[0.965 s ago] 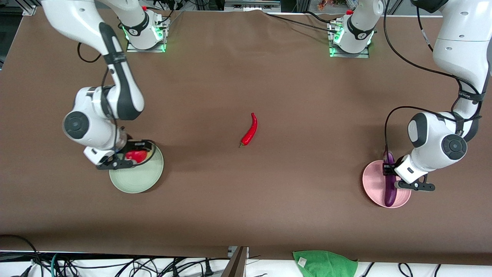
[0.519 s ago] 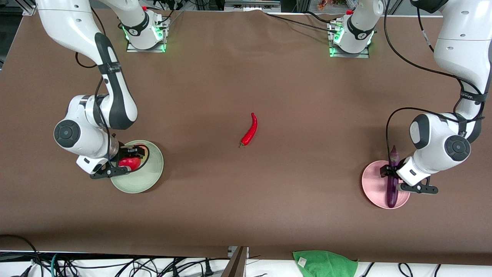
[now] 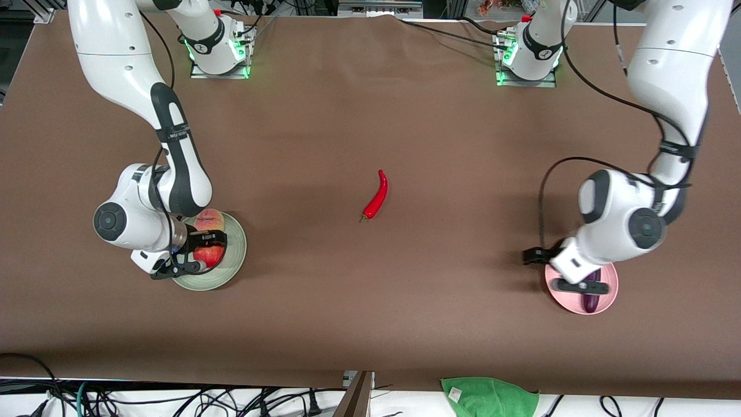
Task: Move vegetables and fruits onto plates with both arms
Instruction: 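Place the tomato on the green plate while the left gripper lowers the eggplant, then grasp the red chili with the left gripper while the right gripper withdraws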
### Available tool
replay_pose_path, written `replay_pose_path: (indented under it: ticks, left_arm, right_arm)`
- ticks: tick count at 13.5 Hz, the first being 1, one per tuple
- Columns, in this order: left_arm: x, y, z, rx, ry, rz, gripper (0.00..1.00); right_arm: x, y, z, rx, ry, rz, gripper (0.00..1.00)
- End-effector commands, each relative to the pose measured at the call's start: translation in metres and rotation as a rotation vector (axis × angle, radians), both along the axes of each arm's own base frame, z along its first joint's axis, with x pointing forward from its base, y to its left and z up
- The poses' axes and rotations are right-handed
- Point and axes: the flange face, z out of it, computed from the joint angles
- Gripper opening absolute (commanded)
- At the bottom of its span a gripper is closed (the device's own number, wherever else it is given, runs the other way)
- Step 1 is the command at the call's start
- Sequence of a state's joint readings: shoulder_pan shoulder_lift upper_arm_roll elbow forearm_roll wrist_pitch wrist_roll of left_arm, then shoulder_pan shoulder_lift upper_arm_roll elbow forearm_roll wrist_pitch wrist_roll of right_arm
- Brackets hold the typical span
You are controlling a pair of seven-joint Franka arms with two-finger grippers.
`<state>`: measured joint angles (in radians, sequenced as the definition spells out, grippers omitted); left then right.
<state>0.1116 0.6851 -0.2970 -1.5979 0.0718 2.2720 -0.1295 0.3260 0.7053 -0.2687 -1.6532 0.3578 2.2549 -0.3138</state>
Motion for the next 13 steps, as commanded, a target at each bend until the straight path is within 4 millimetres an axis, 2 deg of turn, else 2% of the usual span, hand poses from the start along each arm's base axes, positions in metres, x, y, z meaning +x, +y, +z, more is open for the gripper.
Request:
replay_pose_path:
  ticks: [1,3,4,6,7,8,10,13]
  left_arm:
    - [-0.017,-0.093,0.01,-0.02,0.03,0.055,1.0]
    - [-0.04,-0.166,0.008,-0.017,0.032,0.025,1.0]
    - [-0.045,-0.193,0.011,-0.019,0.01,-0.003,1.0]
    - [-0.058,-0.235,0.008,-0.026,-0.03,-0.059,1.0]
    - [-0.067,-0.257,0.004,-0.043,-0.053,-0.082,1.0]
    - [-0.078,-0.278,-0.005,-0.053,-0.057,-0.092,1.0]
    - [-0.094,-0.309,-0.007,-0.068,-0.067,-0.108,1.0]
    - [-0.123,-0.348,-0.011,-0.066,-0.057,-0.154,1.0]
  right_arm:
    - [0.019,0.006,0.023,0.046,-0.008,0.016,0.99]
    - [0.031,0.013,0.055,0.057,0.027,0.02,0.99]
    - [0.034,0.006,0.067,0.058,0.033,0.009,0.99]
    - [0.035,0.0,0.086,0.062,0.034,0.004,1.0]
    - [0.036,-0.001,0.103,0.059,0.027,-0.004,1.0]
    - [0.034,-0.008,0.126,0.058,0.028,-0.027,0.99]
    - [0.028,-0.02,0.179,0.051,0.007,-0.087,1.0]
    - [0.001,-0.018,0.275,0.023,-0.028,-0.135,1.0]
